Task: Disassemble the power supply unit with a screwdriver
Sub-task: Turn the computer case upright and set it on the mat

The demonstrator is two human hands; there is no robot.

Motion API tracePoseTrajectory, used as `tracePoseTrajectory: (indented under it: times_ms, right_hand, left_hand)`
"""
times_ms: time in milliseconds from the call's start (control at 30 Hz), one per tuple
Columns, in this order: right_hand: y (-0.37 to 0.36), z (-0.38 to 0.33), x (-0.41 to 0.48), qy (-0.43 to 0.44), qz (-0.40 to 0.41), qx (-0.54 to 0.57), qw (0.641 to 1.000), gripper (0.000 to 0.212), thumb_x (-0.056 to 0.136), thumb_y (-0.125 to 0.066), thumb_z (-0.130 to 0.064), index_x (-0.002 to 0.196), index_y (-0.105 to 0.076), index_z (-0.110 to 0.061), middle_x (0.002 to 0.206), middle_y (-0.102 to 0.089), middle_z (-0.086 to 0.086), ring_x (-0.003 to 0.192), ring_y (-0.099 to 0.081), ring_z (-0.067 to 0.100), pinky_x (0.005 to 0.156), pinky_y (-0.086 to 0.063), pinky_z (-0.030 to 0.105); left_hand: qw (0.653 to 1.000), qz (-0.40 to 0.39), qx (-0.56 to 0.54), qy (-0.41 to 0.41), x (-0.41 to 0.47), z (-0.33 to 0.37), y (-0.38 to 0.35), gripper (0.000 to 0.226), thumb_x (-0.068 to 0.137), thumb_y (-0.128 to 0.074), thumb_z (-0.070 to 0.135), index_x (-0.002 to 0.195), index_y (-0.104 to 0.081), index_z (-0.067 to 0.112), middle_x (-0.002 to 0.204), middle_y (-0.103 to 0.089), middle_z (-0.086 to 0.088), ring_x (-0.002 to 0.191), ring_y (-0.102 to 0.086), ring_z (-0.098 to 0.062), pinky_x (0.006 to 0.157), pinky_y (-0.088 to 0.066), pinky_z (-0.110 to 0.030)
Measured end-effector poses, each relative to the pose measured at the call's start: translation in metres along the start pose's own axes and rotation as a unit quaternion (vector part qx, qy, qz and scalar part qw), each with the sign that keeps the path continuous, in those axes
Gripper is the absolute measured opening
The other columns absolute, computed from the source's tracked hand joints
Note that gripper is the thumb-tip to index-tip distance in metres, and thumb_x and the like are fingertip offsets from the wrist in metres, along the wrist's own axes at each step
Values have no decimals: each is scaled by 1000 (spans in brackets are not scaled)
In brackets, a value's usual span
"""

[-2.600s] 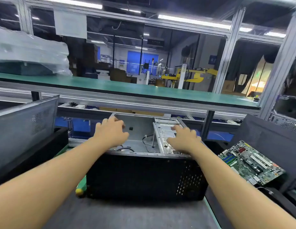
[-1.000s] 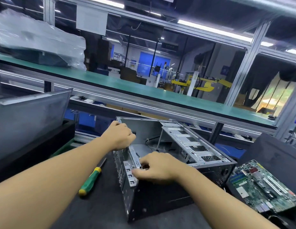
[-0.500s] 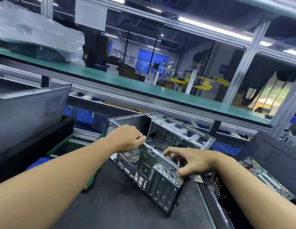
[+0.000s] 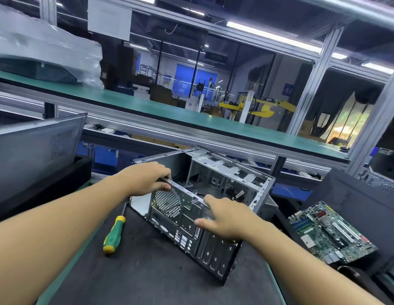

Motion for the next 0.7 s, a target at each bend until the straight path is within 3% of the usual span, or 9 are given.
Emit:
tracePoseTrajectory:
  times_ms: [133, 233, 300, 367, 433, 500, 600, 700]
  right_hand:
    - [-2, 7, -6, 23, 22, -3, 999, 49, 89, -51, -66, 110, -43, -22, 77, -45, -8, 77, -54, 25, 65, -42, 36]
    - [-4, 7, -5, 28, 42, -9, 999, 47, 88, -53, -64, 110, -44, -24, 75, -45, -9, 68, -52, 17, 61, -43, 35]
    - [-5, 6, -4, 31, 53, -5, 998, 46, 87, -55, -61, 108, -45, -22, 76, -48, -7, 67, -53, 16, 61, -46, 35]
    - [-4, 5, -3, 34, 60, -4, 998, 43, 87, -57, -58, 102, -46, -19, 75, -50, -4, 64, -53, 16, 58, -45, 34]
    - [-4, 4, -2, 40, 66, -2, 997, 42, 86, -59, -56, 97, -47, -17, 72, -50, -3, 60, -49, 14, 55, -40, 34]
    - [-3, 4, -3, 47, 69, -7, 996, 42, 87, -60, -55, 95, -48, -16, 71, -49, -3, 59, -46, 13, 55, -38, 34]
    - [-2, 4, -4, 51, 78, -17, 996, 43, 87, -61, -54, 99, -52, -14, 70, -51, -3, 59, -48, 13, 57, -42, 34]
    - [-2, 6, -5, 58, 84, -22, 994, 40, 86, -62, -55, 88, -48, -17, 68, -50, -4, 58, -46, 11, 54, -38, 34]
  left_hand:
    - [999, 9, -32, 7, -12, 2, 4, 28, 88, -59, 64, 85, -49, 38, 86, -55, 18, 86, -54, -10, 74, -43, -29]
    - [988, 151, -5, 28, -34, -6, -3, 37, 95, -56, 56, 115, -61, 25, 113, -60, 11, 103, -55, -13, 88, -43, -32]
    - [957, 263, -17, 118, -57, -19, -10, 30, 96, -61, 38, 115, -59, 15, 110, -58, 0, 101, -56, -23, 86, -45, -41]
    - [916, 316, -43, 244, -77, -28, -18, 21, 93, -64, 24, 102, -52, 9, 98, -52, -6, 91, -55, -32, 79, -45, -44]
    - [886, 261, -114, 367, -85, -35, -23, 24, 92, -62, 24, 99, -47, 7, 97, -49, -8, 90, -54, -34, 75, -43, -41]
    - [876, 79, -183, 440, -87, -34, -30, 31, 89, -63, 31, 102, -48, 7, 90, -53, -8, 80, -56, -30, 65, -43, -34]
    - [835, -166, -253, 459, -92, -21, -46, 38, 82, -70, 43, 87, -51, 11, 81, -53, -7, 63, -55, -22, 53, -43, -24]
    - [854, -202, -183, 444, -91, -16, -58, 31, 84, -68, 32, 76, -52, 7, 73, -58, -11, 56, -56, -24, 50, -50, -29]
Point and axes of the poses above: each hand's wrist, its own x-axis towards the middle knuckle, its own y-axis out of the back of the hand, z = x × y, the point moved 1 cm from there along x, towards the middle knuckle
